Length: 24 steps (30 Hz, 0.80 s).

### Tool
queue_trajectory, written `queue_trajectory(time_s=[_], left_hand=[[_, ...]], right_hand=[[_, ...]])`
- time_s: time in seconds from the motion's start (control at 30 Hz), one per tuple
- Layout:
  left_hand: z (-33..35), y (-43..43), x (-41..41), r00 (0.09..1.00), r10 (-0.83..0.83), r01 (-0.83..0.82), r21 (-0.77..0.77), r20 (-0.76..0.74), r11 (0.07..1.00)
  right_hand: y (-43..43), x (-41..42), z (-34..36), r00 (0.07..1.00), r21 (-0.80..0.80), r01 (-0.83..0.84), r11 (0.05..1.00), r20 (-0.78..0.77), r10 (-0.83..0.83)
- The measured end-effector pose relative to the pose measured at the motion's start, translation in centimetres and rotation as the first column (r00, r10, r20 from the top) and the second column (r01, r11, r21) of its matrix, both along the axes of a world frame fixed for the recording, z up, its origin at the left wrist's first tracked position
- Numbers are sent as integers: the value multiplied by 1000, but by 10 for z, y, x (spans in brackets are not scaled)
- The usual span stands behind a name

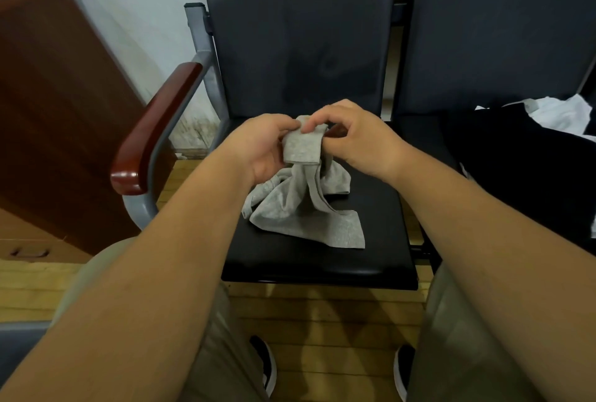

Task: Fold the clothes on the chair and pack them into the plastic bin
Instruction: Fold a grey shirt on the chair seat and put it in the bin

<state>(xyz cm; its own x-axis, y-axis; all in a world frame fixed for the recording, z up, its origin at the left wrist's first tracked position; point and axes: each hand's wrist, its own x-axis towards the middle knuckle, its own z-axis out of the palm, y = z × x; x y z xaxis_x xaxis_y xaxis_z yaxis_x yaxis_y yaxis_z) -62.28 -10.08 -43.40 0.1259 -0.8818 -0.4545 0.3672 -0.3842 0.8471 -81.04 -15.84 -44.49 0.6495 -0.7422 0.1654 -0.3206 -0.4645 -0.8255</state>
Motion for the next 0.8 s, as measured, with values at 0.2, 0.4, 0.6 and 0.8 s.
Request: queue_trajectory(time_s=[0.2, 0.4, 0.6, 0.8], left_hand=[[2, -3, -5, 996, -11, 11, 3, -83, 1000], [5, 1, -14, 968, -233, 232, -20, -96, 972], [2, 6, -20, 857, -470, 483, -11, 212, 875], [-11, -1, -12, 915, -280, 306, -47, 290, 951]], right_hand=[[-7, 0, 2, 992, -49, 128, 991, 31, -126], [-12, -3, 3, 959, 64, 262, 963, 96, -267], [-24, -8, 1, 899, 307, 362, 880, 135, -416], [-30, -12, 3, 919, 409, 326, 852, 74, -387]])
